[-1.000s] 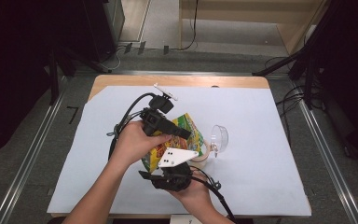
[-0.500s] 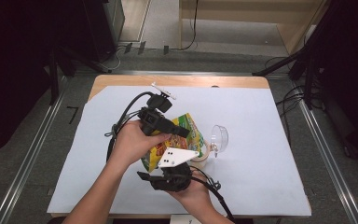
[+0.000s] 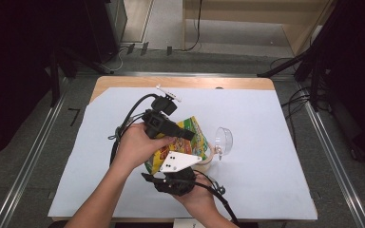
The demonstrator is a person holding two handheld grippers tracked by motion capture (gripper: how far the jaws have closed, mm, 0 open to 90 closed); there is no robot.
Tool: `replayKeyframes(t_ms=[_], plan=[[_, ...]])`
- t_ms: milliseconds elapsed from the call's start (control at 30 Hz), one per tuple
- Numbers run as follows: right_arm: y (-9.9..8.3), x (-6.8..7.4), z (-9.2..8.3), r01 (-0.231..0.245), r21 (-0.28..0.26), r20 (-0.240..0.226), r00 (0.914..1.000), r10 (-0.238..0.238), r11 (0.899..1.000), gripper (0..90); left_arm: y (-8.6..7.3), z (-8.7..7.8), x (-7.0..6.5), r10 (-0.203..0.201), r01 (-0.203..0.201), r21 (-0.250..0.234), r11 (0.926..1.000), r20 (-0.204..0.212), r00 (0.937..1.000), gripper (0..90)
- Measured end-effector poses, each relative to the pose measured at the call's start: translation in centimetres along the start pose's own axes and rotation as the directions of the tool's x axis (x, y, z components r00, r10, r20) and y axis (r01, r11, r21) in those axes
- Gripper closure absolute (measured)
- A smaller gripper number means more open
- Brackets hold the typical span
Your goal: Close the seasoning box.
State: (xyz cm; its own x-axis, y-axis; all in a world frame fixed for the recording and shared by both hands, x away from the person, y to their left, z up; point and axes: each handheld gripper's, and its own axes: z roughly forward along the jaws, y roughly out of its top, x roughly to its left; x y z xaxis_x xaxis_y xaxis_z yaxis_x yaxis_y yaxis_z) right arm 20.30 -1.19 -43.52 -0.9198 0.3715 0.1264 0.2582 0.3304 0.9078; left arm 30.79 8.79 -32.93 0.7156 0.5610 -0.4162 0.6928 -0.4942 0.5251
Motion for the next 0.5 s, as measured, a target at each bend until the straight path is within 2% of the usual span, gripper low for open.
replayKeyframes(t_ms=[500], plan=[[0.12,-0.21,0.24,-0.002,-0.002,0.005,1.0000,0.002,1.000,69.4,0.00,-0.32,0.04,0.006,-0.006,-0.014,0.9999,-0.019,0.9998,69.8]])
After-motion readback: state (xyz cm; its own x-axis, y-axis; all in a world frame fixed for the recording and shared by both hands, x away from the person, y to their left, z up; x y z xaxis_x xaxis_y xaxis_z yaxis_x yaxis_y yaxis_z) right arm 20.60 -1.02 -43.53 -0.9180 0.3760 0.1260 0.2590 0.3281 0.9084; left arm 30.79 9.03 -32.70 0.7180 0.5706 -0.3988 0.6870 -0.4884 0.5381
